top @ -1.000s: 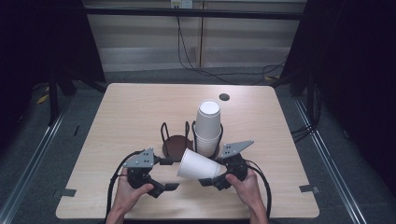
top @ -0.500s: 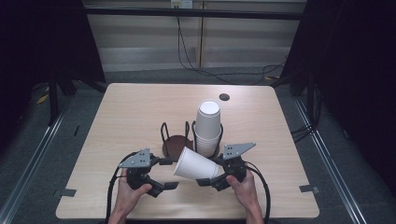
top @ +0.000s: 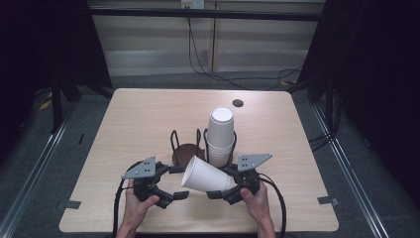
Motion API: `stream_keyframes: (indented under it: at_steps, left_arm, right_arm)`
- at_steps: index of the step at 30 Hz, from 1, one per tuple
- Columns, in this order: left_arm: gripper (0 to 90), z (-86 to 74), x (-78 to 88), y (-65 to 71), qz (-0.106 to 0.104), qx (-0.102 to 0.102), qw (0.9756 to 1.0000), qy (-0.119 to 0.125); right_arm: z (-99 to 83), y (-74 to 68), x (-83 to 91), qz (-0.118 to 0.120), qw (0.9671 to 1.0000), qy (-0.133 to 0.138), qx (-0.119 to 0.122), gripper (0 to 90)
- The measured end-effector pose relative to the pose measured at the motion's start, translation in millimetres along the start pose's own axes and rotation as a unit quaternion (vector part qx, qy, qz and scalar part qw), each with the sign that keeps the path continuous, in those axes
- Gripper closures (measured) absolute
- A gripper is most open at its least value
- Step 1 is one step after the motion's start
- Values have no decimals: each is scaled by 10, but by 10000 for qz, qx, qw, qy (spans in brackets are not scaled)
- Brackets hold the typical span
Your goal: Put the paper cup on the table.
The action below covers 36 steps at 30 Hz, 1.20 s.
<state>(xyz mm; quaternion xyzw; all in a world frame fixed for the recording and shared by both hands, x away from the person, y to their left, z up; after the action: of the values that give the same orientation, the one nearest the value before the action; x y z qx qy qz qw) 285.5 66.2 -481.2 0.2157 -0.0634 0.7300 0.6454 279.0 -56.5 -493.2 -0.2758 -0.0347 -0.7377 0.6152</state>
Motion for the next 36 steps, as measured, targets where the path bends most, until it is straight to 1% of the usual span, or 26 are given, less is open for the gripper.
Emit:
stream_keyframes:
  at_steps: [1,2,3,4,7,8,10,11,12,15,16,17,18,19,20,21,22,25,26,29,30,32,33,35,36]
  left_arm:
    - [156,5,3,10,-48,2,10000,-2]
    - [156,18,7,29,-69,-67,10000,1]
    - [156,18,7,29,-69,-67,10000,1]
    - [156,50,21,20,28,-88,9999,119]
    - [155,75,35,5,-17,-54,9998,213]
    - [155,77,33,-14,25,-22,9998,200]
    - [139,80,24,-26,37,-13,9998,186]
    - [127,87,15,-26,19,-16,9998,184]
    - [98,94,9,-32,67,-35,9998,167]
    - [76,128,-2,-24,90,-69,9997,213]
    - [76,128,-20,-26,82,-112,9998,159]
    - [36,123,-48,-33,109,-122,9998,94]
    - [10,123,-48,-33,109,-122,9998,94]
    - [10,113,-60,-47,144,-126,9998,51]
    - [0,121,-77,-48,36,-85,9999,121]
    - [0,121,-77,-48,36,-85,9999,121]
    - [0,128,-93,-46,-45,-68,9997,216]
    - [0,99,-145,-34,-123,-38,9999,106]
    - [0,90,-156,-34,-114,-82,9999,51]
    - [13,97,-175,-29,-141,-102,9998,39]
    - [13,99,-180,-18,-187,-134,9997,32]
    - [42,89,-194,-2,-257,-142,9996,-28]
    - [42,82,-199,-5,-227,-174,9996,-57]
    - [40,67,-216,0,-248,-145,9995,-108]
    - [39,69,-223,-3,-250,-165,9995,-103]
  right_arm:
    - [-1,-3,-7,12,10000,-1,-7,240]
    - [-6,-8,-24,38,10000,-27,20,240]
    - [-6,-8,-24,38,10000,-27,20,240]
    - [-7,-18,-39,52,10000,-48,29,240]
    - [-13,-22,-49,58,9999,-76,44,240]
    - [-16,-31,-54,84,9999,-88,53,241]
    - [-20,-42,-62,104,9998,-117,76,242]
    - [-22,-43,-66,102,9998,-132,81,242]
    - [-24,-47,-72,125,9998,-143,99,242]
    - [-22,-56,-77,129,9997,-148,141,242]
    - [-20,-61,-79,146,9997,-149,149,242]
    - [-18,-65,-87,127,9996,-189,163,242]
    - [-18,-65,-87,127,9996,-189,163,242]
    - [-19,-68,-90,133,9996,-200,173,242]
    - [-22,-67,-99,125,9995,-236,192,242]
    - [-22,-67,-99,125,9995,-236,192,242]
    - [-23,-68,-105,132,9994,-249,197,242]
    - [-28,-70,-127,126,9992,-295,227,242]
    - [-32,-74,-132,149,9992,-310,219,242]
    - [-34,-69,-145,137,9991,-329,227,242]
    - [-34,-73,-148,160,9991,-331,231,242]
    - [-36,-74,-155,143,9990,-342,242,242]
    - [-39,-77,-159,156,9989,-356,246,241]
    - [-45,-79,-170,137,9988,-387,261,241]
    - [-52,-79,-181,131,9987,-406,268,241]
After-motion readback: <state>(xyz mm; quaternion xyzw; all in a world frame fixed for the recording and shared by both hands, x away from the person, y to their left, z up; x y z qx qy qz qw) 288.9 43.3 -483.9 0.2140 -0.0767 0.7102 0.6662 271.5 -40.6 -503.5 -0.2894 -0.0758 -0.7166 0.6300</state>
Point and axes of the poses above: each handheld gripper's, and its own axes: x roughly backward along the jaws, z roughly out of its top, y roughly to its right, the point moved 10 cm from there along -x, roughly forward along the jaws, and after that the axes turned 10 degrees about -y, right-handed, at the moved point
